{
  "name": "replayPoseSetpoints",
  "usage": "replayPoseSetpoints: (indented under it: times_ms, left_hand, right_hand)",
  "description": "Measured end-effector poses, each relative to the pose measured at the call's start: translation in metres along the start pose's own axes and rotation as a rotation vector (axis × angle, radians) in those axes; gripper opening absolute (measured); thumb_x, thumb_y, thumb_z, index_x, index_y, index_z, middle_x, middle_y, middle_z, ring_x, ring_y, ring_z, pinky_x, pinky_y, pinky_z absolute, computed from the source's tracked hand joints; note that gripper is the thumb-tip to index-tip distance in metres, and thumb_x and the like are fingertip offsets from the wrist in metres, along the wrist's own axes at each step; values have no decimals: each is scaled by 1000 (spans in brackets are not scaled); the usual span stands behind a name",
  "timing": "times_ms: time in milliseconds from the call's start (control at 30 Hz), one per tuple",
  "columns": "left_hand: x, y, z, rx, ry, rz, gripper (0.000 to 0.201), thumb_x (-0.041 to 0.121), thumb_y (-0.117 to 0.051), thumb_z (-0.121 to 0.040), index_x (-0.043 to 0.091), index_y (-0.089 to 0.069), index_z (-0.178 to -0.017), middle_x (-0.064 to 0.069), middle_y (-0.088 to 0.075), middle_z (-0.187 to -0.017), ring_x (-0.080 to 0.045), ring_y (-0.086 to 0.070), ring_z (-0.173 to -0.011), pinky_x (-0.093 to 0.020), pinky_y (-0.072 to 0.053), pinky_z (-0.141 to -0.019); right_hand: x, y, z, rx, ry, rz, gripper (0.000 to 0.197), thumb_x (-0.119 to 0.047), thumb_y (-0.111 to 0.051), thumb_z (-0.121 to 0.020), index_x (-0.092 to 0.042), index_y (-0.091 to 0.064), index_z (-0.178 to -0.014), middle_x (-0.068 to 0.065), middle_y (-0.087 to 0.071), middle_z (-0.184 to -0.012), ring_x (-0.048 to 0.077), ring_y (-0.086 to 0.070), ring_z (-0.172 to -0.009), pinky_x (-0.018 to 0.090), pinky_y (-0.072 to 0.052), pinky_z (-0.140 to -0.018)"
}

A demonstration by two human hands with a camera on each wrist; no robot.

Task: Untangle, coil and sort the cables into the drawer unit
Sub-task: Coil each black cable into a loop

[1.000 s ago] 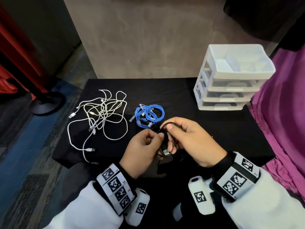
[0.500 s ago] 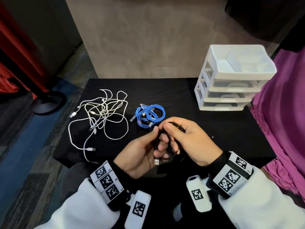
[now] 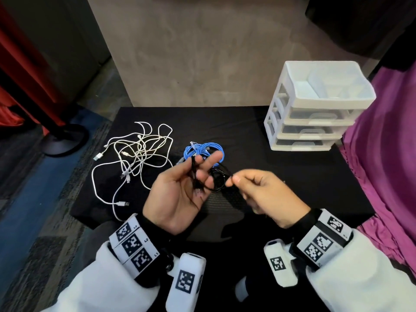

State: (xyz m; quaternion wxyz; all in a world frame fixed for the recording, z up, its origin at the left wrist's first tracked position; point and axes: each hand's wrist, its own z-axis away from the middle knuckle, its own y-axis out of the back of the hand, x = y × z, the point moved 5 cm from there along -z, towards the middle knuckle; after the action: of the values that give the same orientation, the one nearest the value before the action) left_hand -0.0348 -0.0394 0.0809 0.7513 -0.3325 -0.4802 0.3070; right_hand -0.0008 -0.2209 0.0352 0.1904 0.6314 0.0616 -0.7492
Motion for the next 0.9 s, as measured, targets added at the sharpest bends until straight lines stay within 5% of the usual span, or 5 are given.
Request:
replayPoseSetpoints:
  times_ms: [200,400,567,733,900]
  left_hand:
    - [5,3,-8,118,-332,-469,31,21,-30,-112,13,-50,-90,-19,-66,-132,-34,-72,-108,-44,-59,-93]
    - [-15,6,2,-4,-584,-1520,22,37,-37,-107,28,-49,-91,20,-68,-91,-1,-67,-78,-32,-52,-74]
    - [-29,-2,15,-179,-304,-1146,37,36,-35,-107,13,-62,-95,-14,-62,-59,-19,-45,-45,-34,-39,-58]
    - [-11,-24,26,-242,-296,-632,25,23,-35,-106,9,-49,-92,-19,-75,-105,-6,-27,-39,-20,-27,-44]
    - [33,-38,28,-191,-457,-412,25,26,-28,-108,18,-45,-92,-13,-63,-140,-7,-52,-56,-21,-42,-59]
  right_hand:
    - [-20,-31,34,-242,180,512,21,-40,-57,-104,-30,-74,-97,4,-69,-78,18,-61,-71,41,-53,-78]
    - [-74,-12,41,-273,265,548,15,-22,-64,-99,-21,-71,-85,7,-63,-69,19,-50,-58,35,-45,-60]
    - [-86,15,21,-164,323,462,13,-23,-71,-98,-24,-79,-88,3,-75,-79,30,-65,-74,41,-55,-78]
    - [-52,32,-5,15,299,271,18,-22,-62,-104,-21,-70,-89,-5,-58,-63,17,-47,-55,27,-39,-57]
    - [-2,5,1,-34,222,210,21,-26,-53,-110,-18,-65,-94,-11,-47,-60,3,-39,-55,18,-33,-55]
